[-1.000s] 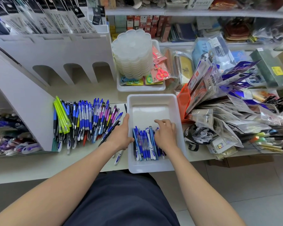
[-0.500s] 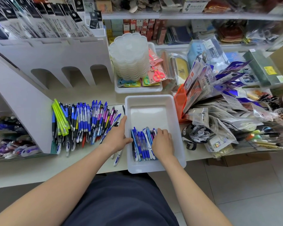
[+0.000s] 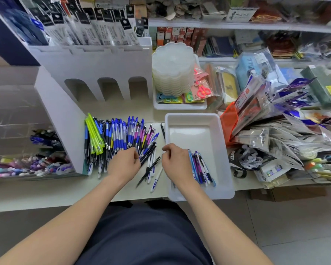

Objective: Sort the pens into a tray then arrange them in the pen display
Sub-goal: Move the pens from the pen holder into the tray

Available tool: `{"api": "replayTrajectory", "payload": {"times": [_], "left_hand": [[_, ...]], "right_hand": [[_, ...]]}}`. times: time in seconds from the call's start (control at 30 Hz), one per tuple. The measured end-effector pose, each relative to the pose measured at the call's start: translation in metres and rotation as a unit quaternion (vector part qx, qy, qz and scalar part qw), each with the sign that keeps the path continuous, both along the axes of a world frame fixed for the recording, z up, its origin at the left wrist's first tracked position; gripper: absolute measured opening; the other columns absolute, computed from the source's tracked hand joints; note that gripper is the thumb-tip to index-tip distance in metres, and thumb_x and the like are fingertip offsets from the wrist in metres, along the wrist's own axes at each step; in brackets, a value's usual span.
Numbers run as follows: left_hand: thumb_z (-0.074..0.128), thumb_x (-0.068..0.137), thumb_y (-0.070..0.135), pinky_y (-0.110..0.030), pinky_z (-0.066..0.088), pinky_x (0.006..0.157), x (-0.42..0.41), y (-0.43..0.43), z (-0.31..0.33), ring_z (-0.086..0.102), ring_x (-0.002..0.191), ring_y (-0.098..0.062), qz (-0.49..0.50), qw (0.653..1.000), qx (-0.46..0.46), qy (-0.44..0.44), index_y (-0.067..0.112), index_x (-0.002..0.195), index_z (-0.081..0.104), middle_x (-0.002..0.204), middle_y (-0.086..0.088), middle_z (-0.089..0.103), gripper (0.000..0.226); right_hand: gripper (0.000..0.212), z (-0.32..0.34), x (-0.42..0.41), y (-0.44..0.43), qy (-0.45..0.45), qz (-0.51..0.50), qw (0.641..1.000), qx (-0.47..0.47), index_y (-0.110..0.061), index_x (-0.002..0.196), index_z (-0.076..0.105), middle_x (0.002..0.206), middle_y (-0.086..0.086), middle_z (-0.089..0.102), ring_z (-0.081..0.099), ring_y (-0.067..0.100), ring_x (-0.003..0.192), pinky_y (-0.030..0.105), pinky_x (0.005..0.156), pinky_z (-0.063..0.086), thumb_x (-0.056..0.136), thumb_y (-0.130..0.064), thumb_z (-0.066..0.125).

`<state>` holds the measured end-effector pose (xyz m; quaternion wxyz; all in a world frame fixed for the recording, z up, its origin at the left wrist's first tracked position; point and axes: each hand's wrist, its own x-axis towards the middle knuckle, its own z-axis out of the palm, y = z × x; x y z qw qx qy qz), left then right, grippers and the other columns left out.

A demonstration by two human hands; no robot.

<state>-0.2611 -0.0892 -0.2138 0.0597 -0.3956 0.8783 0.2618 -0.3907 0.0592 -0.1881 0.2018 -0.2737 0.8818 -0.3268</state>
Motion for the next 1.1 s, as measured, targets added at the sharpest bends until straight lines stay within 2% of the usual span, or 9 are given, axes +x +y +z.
{"api": "replayTrajectory", "payload": {"times": [0.1,0.17,0.27,0.37,0.5,0.73,0.83,0.93,1.1], "left_hand": [[0.061,0.096,0.023,-0.030,0.041,0.055,0.014,-0.005,0.004,0.062,0.072,-0.015,-0.020,1.000,0.001,0.003,0.026,0.091,0.062,0.074,0.011,0.064,0.005],[0.060,0.098,0.027,-0.033,0.048,0.059,0.021,-0.010,0.005,0.063,0.078,-0.017,-0.038,0.999,-0.001,0.005,0.026,0.096,0.063,0.081,0.011,0.065,0.003],[0.058,0.099,0.029,-0.038,0.056,0.066,0.030,-0.018,0.005,0.064,0.083,-0.019,-0.057,0.998,-0.001,0.014,0.028,0.101,0.064,0.089,0.011,0.067,0.006],[0.057,0.099,0.027,-0.037,0.055,0.066,0.037,-0.024,0.005,0.062,0.082,-0.019,-0.074,0.997,0.001,0.019,0.028,0.099,0.064,0.090,0.011,0.066,0.007],[0.054,0.098,0.026,-0.039,0.056,0.067,0.046,-0.032,0.004,0.064,0.081,-0.022,-0.098,0.995,-0.002,0.002,0.029,0.097,0.060,0.090,0.010,0.065,0.006],[0.057,0.098,0.017,-0.041,0.053,0.075,0.060,-0.043,-0.001,0.055,0.093,-0.022,-0.179,0.981,-0.059,0.050,0.018,0.106,0.066,0.103,0.002,0.059,0.012],[0.062,0.093,0.014,-0.041,0.050,0.081,0.061,-0.049,-0.005,0.051,0.095,-0.024,-0.200,0.972,-0.101,0.069,0.015,0.104,0.068,0.104,-0.001,0.059,0.012],[0.062,0.092,0.015,-0.041,0.048,0.082,0.062,-0.054,-0.004,0.051,0.094,-0.024,-0.209,0.967,-0.123,0.081,0.014,0.102,0.067,0.103,-0.002,0.057,0.011],[0.064,0.087,0.015,-0.044,0.048,0.095,0.062,-0.060,0.003,0.052,0.110,-0.032,-0.210,0.958,-0.172,0.095,0.011,0.108,0.066,0.116,-0.009,0.057,0.021]], "right_hand": [[0.016,0.001,0.031,-0.019,-0.003,0.067,0.988,0.138,-0.005,0.093,0.065,0.093,0.018,0.072,0.069,0.038,0.093,0.038,0.066,0.047,0.098,-0.014,0.051],[0.019,-0.007,0.054,-0.027,-0.016,0.080,0.972,0.218,-0.002,0.105,0.063,0.107,0.020,0.071,0.070,0.039,0.102,0.037,0.071,0.048,0.102,-0.019,0.053],[0.071,-0.038,0.078,-0.038,-0.027,0.050,0.950,0.306,0.016,0.153,0.028,0.134,0.025,0.064,0.067,0.037,0.119,0.039,0.091,0.055,0.107,-0.033,0.051],[0.105,-0.071,0.089,-0.047,-0.002,0.013,0.931,0.365,0.018,0.158,-0.009,0.157,0.035,0.036,0.056,0.044,0.131,0.044,0.098,0.052,0.105,-0.050,0.052],[0.096,-0.085,0.091,-0.055,0.053,0.022,0.926,0.374,0.023,0.155,-0.006,0.166,0.039,0.010,0.035,0.043,0.148,0.042,0.114,0.044,0.105,-0.027,0.058],[0.065,-0.084,0.087,-0.065,-0.007,-0.086,0.963,0.256,0.007,0.144,0.029,0.140,0.025,0.040,0.052,0.031,0.116,0.032,0.100,0.051,0.094,-0.007,0.068],[0.060,-0.082,0.080,-0.081,-0.062,-0.156,0.965,0.201,0.006,0.146,0.029,0.141,0.024,0.036,0.045,0.037,0.122,0.042,0.107,0.042,0.104,-0.029,0.054],[0.086,-0.082,0.074,-0.097,-0.082,-0.185,0.959,0.198,0.005,0.154,0.023,0.143,0.022,0.033,0.038,0.039,0.127,0.048,0.105,0.044,0.099,-0.054,0.053],[0.083,-0.089,0.065,-0.108,-0.062,-0.171,0.954,0.240,0.003,0.152,0.023,0.144,0.022,0.033,0.040,0.037,0.127,0.043,0.103,0.045,0.098,-0.042,0.067]]}}
